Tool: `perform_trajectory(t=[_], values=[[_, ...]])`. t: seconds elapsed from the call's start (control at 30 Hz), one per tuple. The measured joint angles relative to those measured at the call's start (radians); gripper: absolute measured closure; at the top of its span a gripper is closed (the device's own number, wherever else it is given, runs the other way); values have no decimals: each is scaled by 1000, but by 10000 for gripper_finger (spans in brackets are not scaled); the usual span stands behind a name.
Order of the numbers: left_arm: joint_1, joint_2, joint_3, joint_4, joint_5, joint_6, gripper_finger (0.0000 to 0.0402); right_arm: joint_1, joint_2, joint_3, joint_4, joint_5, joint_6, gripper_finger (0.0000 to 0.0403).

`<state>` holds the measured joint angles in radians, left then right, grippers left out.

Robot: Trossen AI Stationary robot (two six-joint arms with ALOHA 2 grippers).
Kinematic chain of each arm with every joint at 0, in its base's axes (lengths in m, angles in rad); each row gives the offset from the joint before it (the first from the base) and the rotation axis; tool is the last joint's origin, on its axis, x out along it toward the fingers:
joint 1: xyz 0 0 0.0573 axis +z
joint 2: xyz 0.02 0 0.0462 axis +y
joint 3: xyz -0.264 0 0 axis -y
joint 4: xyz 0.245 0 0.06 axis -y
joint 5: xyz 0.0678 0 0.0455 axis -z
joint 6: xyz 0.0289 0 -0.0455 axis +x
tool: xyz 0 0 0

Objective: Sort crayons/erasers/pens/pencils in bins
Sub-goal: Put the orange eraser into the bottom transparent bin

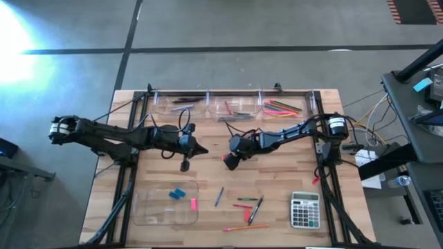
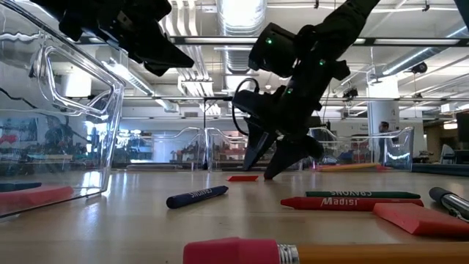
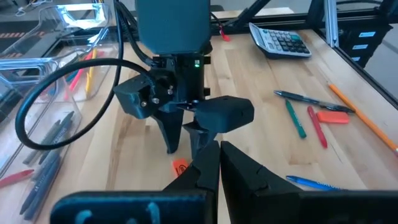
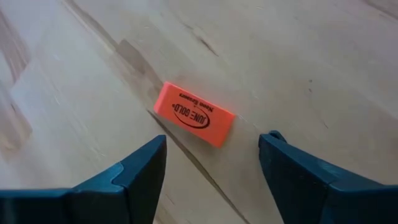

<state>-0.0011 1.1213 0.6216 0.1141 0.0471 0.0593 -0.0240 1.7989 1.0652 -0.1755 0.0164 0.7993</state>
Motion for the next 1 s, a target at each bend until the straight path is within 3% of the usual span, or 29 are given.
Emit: perform_trajectory(t=[0.57,1.0], values=[[0,0,0,4,-2,0,402,-1,38,-10,84,-35,29,168],[1,0,0,5,-3,0,402,-2,38,-50,96,-33,19,251]])
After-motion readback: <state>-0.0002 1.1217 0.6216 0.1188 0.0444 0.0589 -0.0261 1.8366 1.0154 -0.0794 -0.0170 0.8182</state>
